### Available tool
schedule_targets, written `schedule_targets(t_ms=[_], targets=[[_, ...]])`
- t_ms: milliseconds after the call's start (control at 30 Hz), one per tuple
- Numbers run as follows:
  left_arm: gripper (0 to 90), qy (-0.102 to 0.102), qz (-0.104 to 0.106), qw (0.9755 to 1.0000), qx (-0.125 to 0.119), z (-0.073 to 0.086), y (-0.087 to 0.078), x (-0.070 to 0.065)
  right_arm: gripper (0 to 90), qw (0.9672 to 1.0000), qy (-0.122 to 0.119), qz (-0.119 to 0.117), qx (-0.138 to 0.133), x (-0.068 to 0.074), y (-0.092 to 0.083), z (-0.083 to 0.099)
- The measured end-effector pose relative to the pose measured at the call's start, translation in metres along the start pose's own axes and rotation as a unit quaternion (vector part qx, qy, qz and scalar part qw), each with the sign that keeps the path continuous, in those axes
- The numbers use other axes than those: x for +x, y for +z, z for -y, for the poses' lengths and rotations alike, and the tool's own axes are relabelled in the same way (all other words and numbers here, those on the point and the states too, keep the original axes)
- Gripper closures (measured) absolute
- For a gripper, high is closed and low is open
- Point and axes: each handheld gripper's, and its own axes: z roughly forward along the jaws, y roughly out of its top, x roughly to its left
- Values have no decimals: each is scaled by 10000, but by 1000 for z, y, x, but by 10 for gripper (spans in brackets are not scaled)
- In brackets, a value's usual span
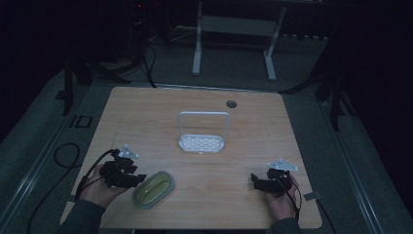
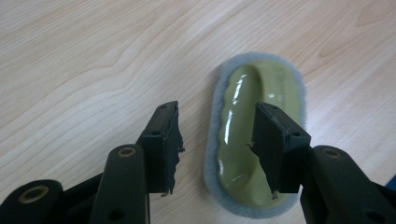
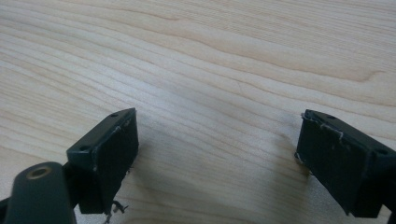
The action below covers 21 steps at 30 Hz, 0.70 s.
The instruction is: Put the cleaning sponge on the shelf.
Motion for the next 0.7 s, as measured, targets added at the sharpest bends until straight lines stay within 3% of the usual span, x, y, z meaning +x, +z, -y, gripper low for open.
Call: schedule_targets(t_ms=[333,467,700], targets=[[514,219,102,9995,210,-15,-2,-10,124,10000,2,6,-1,0,0,0],[516,338,146,9985,404,-21,0,-14,124,10000,2,6,-1,0,0,0],[515,370,224,9969,657,-26,4,-18,124,10000,2,8,-1,0,0,0]])
